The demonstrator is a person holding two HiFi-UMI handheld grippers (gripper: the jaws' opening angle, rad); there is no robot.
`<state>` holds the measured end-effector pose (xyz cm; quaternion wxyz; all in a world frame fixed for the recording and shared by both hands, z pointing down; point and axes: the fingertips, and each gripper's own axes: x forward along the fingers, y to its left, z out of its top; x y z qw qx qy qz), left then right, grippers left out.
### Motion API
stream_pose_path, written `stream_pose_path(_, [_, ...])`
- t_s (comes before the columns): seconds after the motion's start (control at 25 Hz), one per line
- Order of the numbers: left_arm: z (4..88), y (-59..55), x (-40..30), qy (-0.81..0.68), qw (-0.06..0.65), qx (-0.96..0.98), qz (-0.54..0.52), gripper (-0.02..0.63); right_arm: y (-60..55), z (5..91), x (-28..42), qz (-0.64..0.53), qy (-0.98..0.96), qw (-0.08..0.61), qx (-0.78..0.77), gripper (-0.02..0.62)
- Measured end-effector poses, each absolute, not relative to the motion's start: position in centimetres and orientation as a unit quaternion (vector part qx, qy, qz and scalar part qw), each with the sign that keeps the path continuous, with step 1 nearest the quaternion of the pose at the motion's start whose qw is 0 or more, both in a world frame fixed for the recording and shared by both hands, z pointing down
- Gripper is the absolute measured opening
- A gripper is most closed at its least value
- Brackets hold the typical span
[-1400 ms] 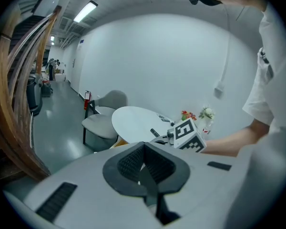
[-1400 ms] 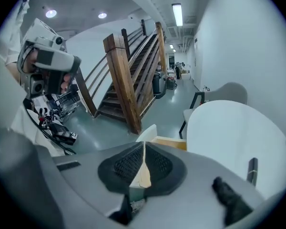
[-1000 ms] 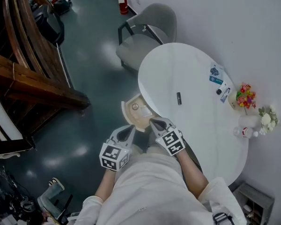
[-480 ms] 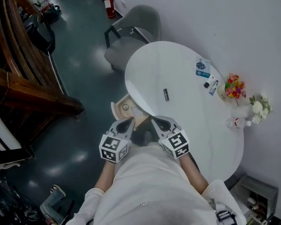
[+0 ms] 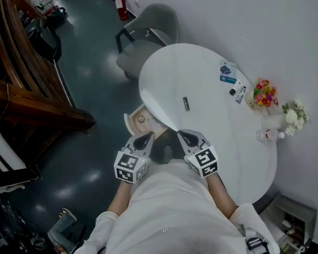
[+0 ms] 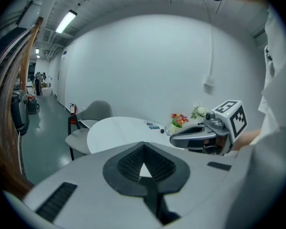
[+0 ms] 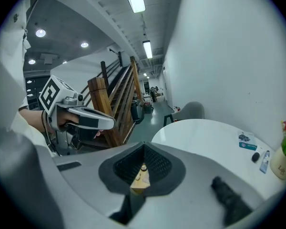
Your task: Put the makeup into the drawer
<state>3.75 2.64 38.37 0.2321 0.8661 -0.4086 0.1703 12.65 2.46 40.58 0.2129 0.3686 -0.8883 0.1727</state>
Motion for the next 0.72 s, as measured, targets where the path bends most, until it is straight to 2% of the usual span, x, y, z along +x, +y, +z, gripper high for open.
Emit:
stream_pose_path(0.2, [38.5, 3.2, 3.9, -0.409, 0.236, 0.864, 0.173, 0.008, 2.2, 41.2, 13.3, 0.166, -0.886, 0.226, 0.37, 0.014])
stream_pose_path(0.6, [39.7, 5.3, 1.9, -0.435, 0.265, 0.839, 0.19, 0.008, -1.4, 46.2, 16.3, 0.156, -0.862, 0.301, 0.376, 0.018])
stream_pose_path(0.72, [39.8, 5.6, 1.3, -0.439, 0.274, 0.833, 0.195, 0.008, -3.2, 47.8, 16.9, 0.147, -0.855, 0.326, 0.375, 0.07])
